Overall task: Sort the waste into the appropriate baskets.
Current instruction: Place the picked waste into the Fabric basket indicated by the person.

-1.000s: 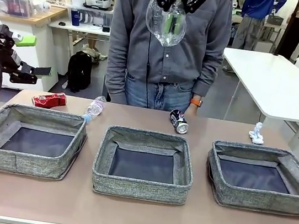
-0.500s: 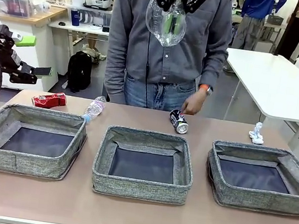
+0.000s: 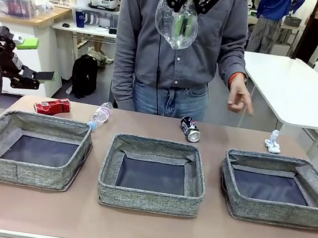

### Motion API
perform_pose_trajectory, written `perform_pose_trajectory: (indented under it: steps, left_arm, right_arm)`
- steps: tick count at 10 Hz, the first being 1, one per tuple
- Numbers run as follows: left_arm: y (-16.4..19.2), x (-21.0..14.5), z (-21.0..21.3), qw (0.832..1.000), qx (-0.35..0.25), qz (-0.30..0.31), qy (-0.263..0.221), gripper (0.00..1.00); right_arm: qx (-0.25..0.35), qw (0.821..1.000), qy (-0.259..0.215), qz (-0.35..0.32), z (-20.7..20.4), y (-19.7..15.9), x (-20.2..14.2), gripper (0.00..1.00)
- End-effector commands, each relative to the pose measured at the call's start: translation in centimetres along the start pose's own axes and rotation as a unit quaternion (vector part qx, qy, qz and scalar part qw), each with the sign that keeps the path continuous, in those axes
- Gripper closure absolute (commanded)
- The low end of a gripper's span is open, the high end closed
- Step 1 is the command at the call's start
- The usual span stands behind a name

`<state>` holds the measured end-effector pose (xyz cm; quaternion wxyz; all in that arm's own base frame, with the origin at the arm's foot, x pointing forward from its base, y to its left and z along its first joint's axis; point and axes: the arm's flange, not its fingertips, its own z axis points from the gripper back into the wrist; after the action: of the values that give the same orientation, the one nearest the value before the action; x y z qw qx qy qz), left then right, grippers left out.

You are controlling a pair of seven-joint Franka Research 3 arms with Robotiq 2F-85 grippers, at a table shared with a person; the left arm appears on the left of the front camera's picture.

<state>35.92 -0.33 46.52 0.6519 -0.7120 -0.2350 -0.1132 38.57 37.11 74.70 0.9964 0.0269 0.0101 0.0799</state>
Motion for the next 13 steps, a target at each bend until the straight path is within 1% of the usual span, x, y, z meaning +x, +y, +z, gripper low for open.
perform_pose_trajectory:
  steps: [1, 8, 9, 10, 11, 12, 13]
  left_arm:
    - [-0.3, -0.1, -0.2, 1.000, -0.007, -0.005, -0.003, 0.00]
    - [-0.3, -0.1, -0.2, 1.000, -0.007, -0.005, -0.003, 0.00]
    - [-0.3, -0.1, -0.2, 1.000, -0.007, -0.005, -0.003, 0.00]
    - [-0.3, -0.1, -0.2, 1.000, -0.007, -0.005, -0.003, 0.00]
    - [-0.3, -0.1, -0.2, 1.000, -0.007, -0.005, -0.003, 0.00]
    - [-0.3, -0.1, -0.2, 1.000, -0.007, -0.005, -0.003, 0.00]
    - [-0.3, -0.1, -0.2, 1.000, -0.007, -0.005, -0.003, 0.00]
  right_arm:
    - [0.000, 1.000, -0.002, 0.005, 0.1, 0.1, -0.2, 0.93]
    - [0.000, 1.000, 0.000, 0.000, 0.0, 0.0, 0.0, 0.93]
    - [0.004, 1.000, 0.002, 0.021, -1.2, -1.7, -1.1, 0.93]
    - [0.005, 0.999, 0.003, 0.040, -2.4, -3.9, -3.0, 0.93]
    - [0.008, 0.999, -0.013, 0.042, -3.9, -6.8, -5.1, 0.93]
    - [0.007, 1.000, -0.025, 0.015, -5.8, -9.8, -6.5, 0.93]
    - [0.018, 0.999, -0.026, 0.007, -8.1, -12.6, -7.2, 0.93]
